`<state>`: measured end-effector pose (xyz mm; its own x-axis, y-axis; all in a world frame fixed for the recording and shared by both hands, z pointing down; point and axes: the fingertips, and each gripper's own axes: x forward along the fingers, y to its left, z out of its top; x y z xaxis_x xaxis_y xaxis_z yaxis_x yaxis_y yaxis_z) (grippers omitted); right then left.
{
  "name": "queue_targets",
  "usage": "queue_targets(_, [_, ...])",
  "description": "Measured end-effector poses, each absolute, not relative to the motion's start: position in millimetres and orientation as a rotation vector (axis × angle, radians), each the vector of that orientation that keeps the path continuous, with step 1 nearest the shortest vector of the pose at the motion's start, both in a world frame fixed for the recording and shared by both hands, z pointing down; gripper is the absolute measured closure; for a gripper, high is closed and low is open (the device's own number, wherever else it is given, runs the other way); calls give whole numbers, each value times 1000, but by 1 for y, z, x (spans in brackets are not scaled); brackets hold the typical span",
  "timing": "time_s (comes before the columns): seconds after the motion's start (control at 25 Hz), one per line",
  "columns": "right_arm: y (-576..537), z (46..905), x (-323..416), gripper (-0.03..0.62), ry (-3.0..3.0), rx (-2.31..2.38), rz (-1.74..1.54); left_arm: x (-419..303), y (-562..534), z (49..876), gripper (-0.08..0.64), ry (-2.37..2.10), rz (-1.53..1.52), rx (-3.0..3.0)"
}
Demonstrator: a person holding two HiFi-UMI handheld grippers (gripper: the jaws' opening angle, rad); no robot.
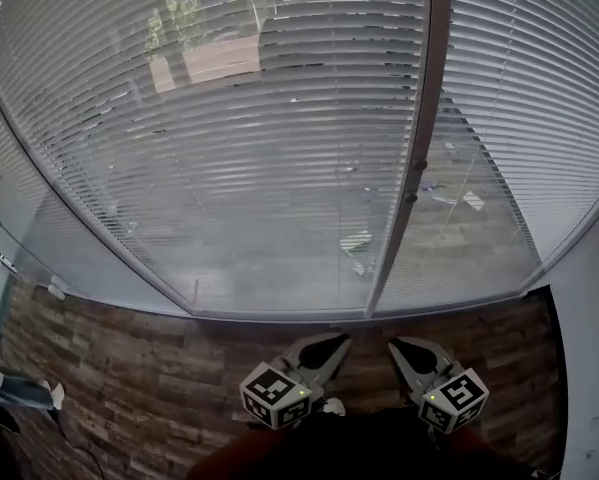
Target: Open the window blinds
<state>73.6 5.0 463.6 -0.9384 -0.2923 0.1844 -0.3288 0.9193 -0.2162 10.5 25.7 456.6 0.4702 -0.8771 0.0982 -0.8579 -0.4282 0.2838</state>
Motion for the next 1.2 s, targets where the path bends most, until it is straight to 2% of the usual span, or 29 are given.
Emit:
queue_targets(0.6, [-5,463,50,566,-2860,502,385,-7,12,456,560,-1394,-96,2420])
queue_targets(1.2, [-87,460,23,566,-2920,348,347,-31,-63,456,560,-1530,-113,2364])
